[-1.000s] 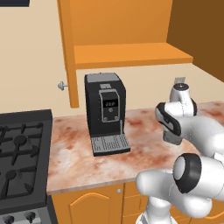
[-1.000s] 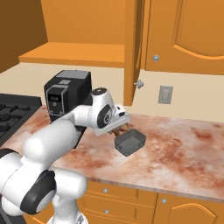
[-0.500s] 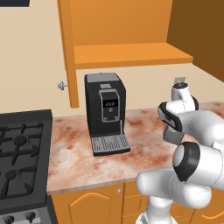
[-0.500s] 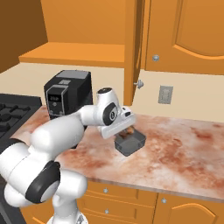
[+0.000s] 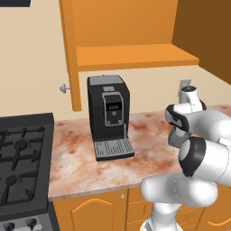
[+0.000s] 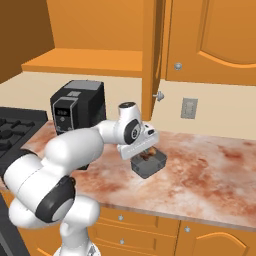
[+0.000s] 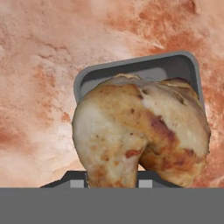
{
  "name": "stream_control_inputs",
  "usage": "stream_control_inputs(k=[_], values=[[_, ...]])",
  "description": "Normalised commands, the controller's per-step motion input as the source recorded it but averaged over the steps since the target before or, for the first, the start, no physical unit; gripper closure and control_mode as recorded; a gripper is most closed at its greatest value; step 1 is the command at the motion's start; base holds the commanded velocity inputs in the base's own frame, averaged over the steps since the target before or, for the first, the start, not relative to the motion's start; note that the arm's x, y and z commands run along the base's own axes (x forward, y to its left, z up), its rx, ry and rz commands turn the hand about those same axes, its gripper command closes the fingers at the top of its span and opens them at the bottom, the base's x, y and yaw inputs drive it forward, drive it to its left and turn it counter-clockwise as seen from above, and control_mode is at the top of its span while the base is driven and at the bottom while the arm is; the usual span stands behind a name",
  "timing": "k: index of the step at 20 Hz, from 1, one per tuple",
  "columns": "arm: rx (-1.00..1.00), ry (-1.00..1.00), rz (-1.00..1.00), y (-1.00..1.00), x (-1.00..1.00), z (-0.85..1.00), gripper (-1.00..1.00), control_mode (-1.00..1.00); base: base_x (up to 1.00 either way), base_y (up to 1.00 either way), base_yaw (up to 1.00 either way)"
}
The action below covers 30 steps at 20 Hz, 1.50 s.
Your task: Retrieve the tupperware from the cabinet, then place the raw meat into the tupperware to avoid contamination.
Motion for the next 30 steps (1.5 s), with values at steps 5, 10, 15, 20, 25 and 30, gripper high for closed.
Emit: stream_control_inputs(k=[5, 10, 15, 20, 25, 30], values=[[0.01, 0.0, 0.0, 0.0, 0.02, -0.13, 1.0, -1.0, 0.0, 0.0, 0.0], [0.0, 0.02, 0.0, -0.03, 0.01, -0.13, 1.0, -1.0, 0.0, 0.0, 0.0], [0.0, 0.02, 0.0, -0.06, 0.1, -0.08, 1.0, -1.0, 0.0, 0.0, 0.0], [0.0, 0.02, 0.0, -0.07, 0.15, -0.07, 1.0, -1.0, 0.0, 0.0, 0.0], [0.0, 0.03, 0.0, -0.07, 0.11, -0.1, 1.0, -1.0, 0.0, 0.0, 0.0], [0.0, 0.03, 0.0, -0.06, 0.12, -0.08, 1.0, -1.0, 0.0, 0.0, 0.0]])
